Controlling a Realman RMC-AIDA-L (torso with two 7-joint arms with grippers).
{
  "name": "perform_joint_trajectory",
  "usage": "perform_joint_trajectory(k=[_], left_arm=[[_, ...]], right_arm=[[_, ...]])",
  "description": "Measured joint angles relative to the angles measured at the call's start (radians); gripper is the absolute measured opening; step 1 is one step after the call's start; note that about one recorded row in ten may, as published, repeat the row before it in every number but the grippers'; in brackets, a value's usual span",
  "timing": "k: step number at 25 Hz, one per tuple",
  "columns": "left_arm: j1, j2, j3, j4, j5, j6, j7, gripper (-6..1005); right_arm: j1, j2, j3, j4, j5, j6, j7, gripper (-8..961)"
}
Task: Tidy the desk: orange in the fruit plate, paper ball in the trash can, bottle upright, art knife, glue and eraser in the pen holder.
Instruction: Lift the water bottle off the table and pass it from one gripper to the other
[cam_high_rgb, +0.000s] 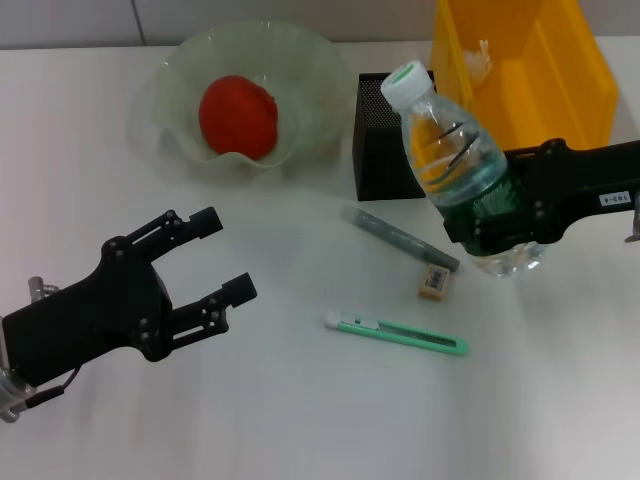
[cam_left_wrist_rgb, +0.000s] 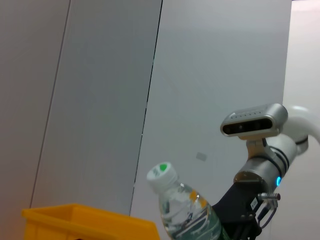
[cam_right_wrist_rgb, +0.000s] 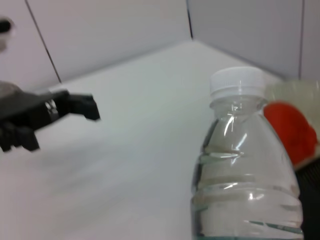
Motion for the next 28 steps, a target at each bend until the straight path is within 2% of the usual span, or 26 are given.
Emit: perform_joint_trajectory(k=[3,5,7,15,19,20,28], left_arm=[[-0.002,-0.005,-0.006,0.000,0.000,0.008,-0.003,814],[-0.002,-0.005,-0.006,0.000,0.000,0.008,-0.003,814],[-0.002,-0.005,-0.006,0.000,0.000,0.008,-0.003,814],[-0.008,-0.012,-0.016,0.000,0.000,0.009,-0.004,814],[-0.013,-0.012,-0.016,0.000,0.001,0.010,-0.011,814],[-0.015,-0.012,-0.017,0.000,0.001,0.011,-0.012,814],[-0.016,-0.012,-0.019,0.000,0.000,0.011,-0.013,814]], right_arm=[[-0.004,0.000,0.016,0.052,0.056,0.000,-0.077,760],[-0.008,0.000,0.032,0.156,0.138,0.002,-0.204,760],[-0.009,-0.001,0.033,0.187,0.161,0.005,-0.246,760],[0.006,0.001,0.033,0.530,0.342,0.061,-0.659,761],[0.013,0.002,0.034,0.611,0.376,0.084,-0.749,761],[0.020,0.003,0.034,0.669,0.396,0.100,-0.810,761],[0.032,0.004,0.034,0.752,0.415,0.123,-0.900,761]])
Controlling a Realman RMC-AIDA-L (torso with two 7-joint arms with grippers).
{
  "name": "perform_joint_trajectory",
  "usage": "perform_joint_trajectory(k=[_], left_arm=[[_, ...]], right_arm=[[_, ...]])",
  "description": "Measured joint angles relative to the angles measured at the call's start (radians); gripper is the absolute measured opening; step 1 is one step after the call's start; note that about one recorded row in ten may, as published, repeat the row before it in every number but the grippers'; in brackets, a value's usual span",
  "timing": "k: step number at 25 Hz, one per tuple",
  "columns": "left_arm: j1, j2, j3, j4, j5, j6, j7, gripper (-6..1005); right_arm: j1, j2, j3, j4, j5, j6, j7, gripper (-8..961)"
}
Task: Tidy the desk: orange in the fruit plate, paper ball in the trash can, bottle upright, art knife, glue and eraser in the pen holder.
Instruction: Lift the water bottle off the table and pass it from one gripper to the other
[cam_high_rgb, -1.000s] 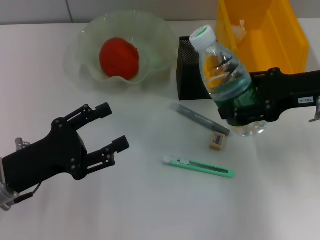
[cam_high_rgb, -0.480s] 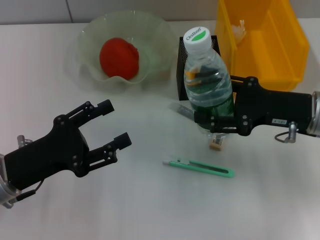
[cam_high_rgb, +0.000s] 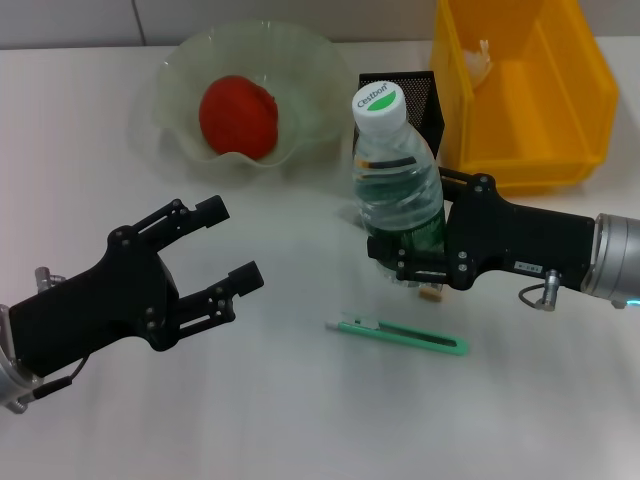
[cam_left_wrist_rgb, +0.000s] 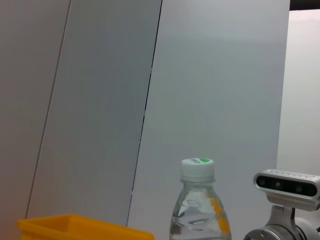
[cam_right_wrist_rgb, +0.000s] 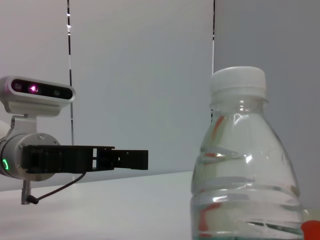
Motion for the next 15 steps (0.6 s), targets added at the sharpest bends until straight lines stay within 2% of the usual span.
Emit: perform_joint_trajectory(k=[15], left_arm=[[-0.004,0.000,0.000,0.000,0.000,-0.003,0.000,813]], right_arm=[[0.001,0.000,-0.003,0.004,0.002,0.004,-0.005,761]])
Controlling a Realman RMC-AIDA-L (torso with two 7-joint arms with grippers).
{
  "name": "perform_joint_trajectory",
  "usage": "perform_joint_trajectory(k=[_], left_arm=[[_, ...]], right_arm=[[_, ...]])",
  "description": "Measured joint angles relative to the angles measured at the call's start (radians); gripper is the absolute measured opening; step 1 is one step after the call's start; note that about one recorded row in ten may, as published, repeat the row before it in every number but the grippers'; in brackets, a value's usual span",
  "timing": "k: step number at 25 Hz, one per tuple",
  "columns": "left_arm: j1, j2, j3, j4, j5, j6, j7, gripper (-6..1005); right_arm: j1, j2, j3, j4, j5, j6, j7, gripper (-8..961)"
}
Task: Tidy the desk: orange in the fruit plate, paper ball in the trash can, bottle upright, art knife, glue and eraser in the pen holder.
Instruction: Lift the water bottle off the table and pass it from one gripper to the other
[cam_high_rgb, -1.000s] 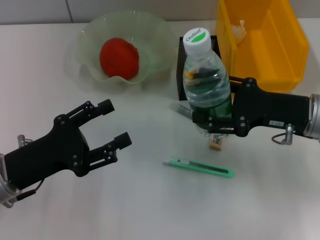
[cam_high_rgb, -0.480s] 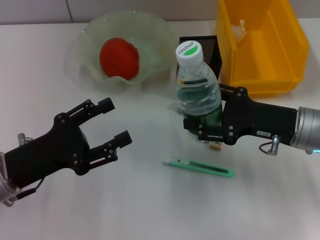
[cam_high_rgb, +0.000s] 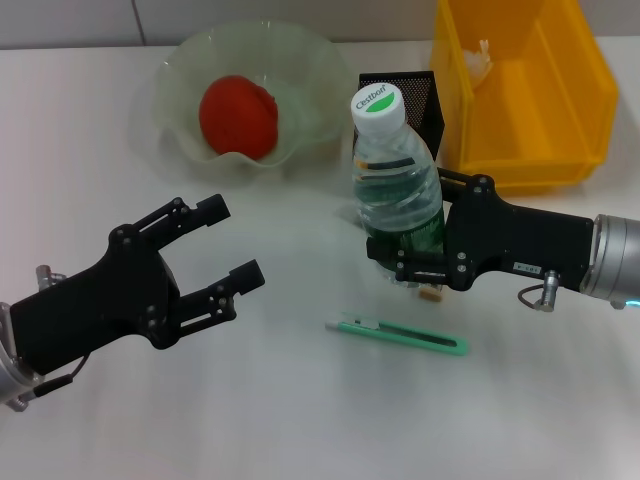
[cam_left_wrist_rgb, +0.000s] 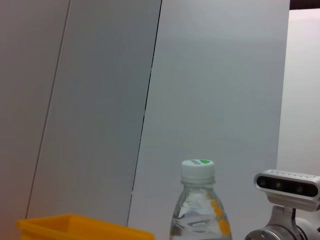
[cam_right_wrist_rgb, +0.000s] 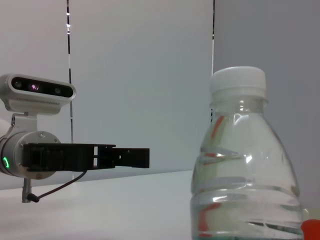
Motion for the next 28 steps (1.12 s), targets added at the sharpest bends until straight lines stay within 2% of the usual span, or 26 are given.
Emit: perform_joint_trajectory(k=[8,18,28], left_arm=[[-0.029,-0.002,-0.021,-0.001,0.000,-0.003,-0.037,807],[-0.121,-0.038,-0.035,-0.003,0.000,-0.050,-0.099,797],[-0.186,-0.050,-0.027,-0.020,0.000,-0.087,-0.107,786]], right_arm=[[-0.002,0.000,-0.004,0.000,0.000,0.000,-0.001,761],[-0.002,0.000,-0.007,0.008,-0.004,-0.008,-0.001,761],[0.000,0.000,-0.009,0.025,-0.006,-0.013,-0.002,761]])
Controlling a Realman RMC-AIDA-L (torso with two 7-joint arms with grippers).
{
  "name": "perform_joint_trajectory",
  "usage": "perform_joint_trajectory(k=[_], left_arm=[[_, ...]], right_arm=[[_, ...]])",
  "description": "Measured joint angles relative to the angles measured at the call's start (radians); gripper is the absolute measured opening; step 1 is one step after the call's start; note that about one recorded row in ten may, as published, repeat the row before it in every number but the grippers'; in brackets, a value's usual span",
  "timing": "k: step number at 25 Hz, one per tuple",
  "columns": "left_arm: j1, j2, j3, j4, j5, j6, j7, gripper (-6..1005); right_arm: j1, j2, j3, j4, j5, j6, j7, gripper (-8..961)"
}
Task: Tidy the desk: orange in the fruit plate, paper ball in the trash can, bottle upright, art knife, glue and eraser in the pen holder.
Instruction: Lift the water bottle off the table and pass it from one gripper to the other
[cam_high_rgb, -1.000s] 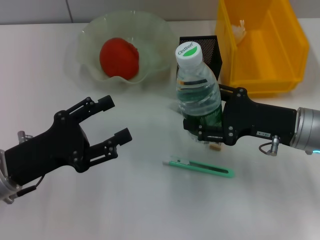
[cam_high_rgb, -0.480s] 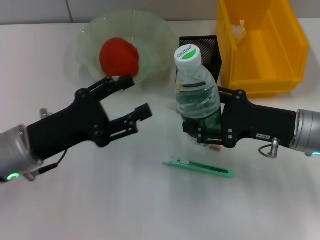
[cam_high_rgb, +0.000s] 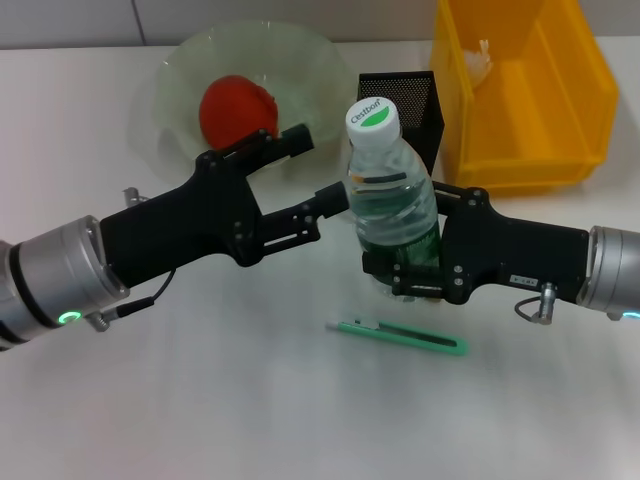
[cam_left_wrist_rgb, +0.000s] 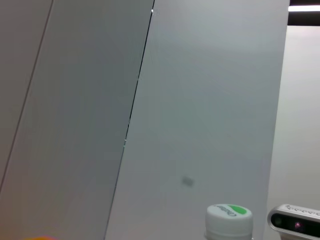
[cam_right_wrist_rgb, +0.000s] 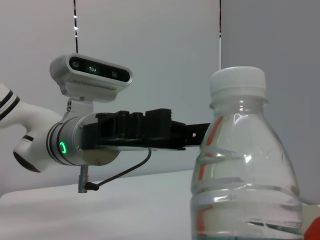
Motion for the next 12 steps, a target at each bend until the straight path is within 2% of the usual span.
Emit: perform_joint_trajectory(k=[12], left_arm=[[-0.060,-0.006,0.001,-0.045,0.000,0.001,-0.009,774]], right_arm=[[0.008,0.002,-0.029,0.010,0.001,0.003,0.000,761]])
